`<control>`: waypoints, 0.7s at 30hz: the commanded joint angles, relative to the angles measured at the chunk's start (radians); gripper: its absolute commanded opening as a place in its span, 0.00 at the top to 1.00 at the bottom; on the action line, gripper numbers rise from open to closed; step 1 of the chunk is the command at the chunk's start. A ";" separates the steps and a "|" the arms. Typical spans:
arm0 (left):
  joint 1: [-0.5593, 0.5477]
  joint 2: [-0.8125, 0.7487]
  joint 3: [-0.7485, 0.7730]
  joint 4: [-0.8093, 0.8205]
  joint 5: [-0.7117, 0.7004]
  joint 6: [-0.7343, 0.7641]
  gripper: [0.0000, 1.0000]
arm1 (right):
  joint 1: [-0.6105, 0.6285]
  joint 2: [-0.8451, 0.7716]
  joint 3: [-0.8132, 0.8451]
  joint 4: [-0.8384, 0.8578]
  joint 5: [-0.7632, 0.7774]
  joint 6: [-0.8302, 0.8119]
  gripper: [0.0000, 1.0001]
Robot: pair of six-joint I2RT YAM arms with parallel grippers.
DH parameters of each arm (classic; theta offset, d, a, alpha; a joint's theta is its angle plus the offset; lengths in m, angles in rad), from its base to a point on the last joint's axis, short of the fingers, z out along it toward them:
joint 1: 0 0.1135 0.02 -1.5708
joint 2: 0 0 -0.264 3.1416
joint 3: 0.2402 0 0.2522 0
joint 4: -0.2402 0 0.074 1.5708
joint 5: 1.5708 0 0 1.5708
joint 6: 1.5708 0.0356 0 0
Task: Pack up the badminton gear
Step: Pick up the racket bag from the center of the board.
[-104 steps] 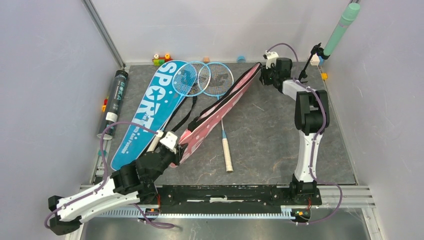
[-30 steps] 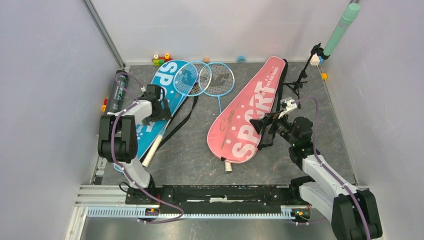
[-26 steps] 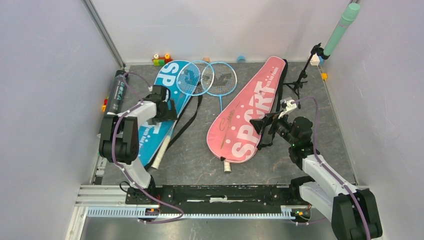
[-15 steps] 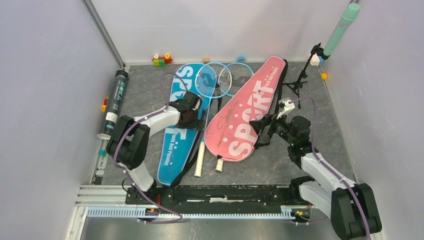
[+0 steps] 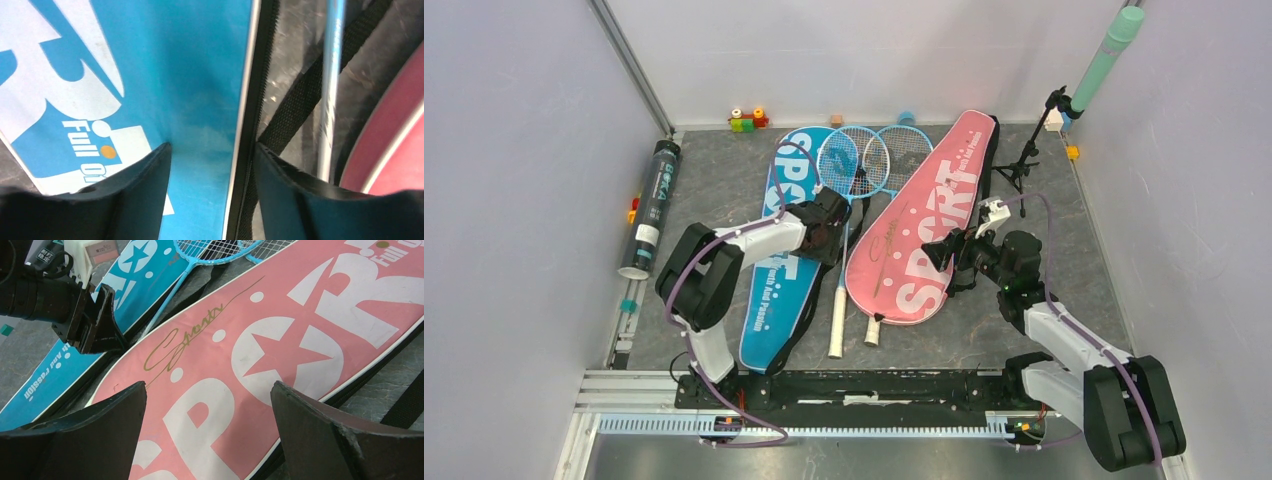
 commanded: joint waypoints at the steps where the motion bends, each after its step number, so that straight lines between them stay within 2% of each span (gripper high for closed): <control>1: 0.056 0.066 -0.003 -0.028 -0.089 -0.029 0.45 | 0.004 0.006 0.010 0.048 0.010 -0.009 0.02; 3: 0.083 0.076 -0.003 -0.019 -0.089 -0.029 0.63 | 0.005 0.001 0.009 0.043 0.013 -0.008 0.02; 4: 0.093 0.078 -0.001 -0.019 -0.091 -0.028 0.76 | 0.005 -0.005 0.008 0.040 0.018 -0.009 0.02; 5: 0.104 0.077 0.003 -0.025 -0.108 -0.030 0.96 | 0.004 -0.009 0.007 0.037 0.025 -0.011 0.02; 10: 0.119 -0.068 0.004 -0.091 -0.312 -0.075 0.98 | 0.005 -0.029 0.003 0.032 0.046 -0.019 0.02; 17: 0.130 -0.406 0.027 -0.277 -0.737 -0.232 0.98 | 0.004 -0.030 -0.003 0.048 0.054 0.000 0.02; 19: 0.129 -0.485 0.051 -0.295 -0.754 -0.237 0.98 | 0.005 -0.030 -0.007 0.062 0.047 0.007 0.02; 21: 0.127 -0.558 0.057 -0.260 -0.696 -0.201 0.98 | 0.004 -0.031 -0.011 0.073 0.041 0.014 0.02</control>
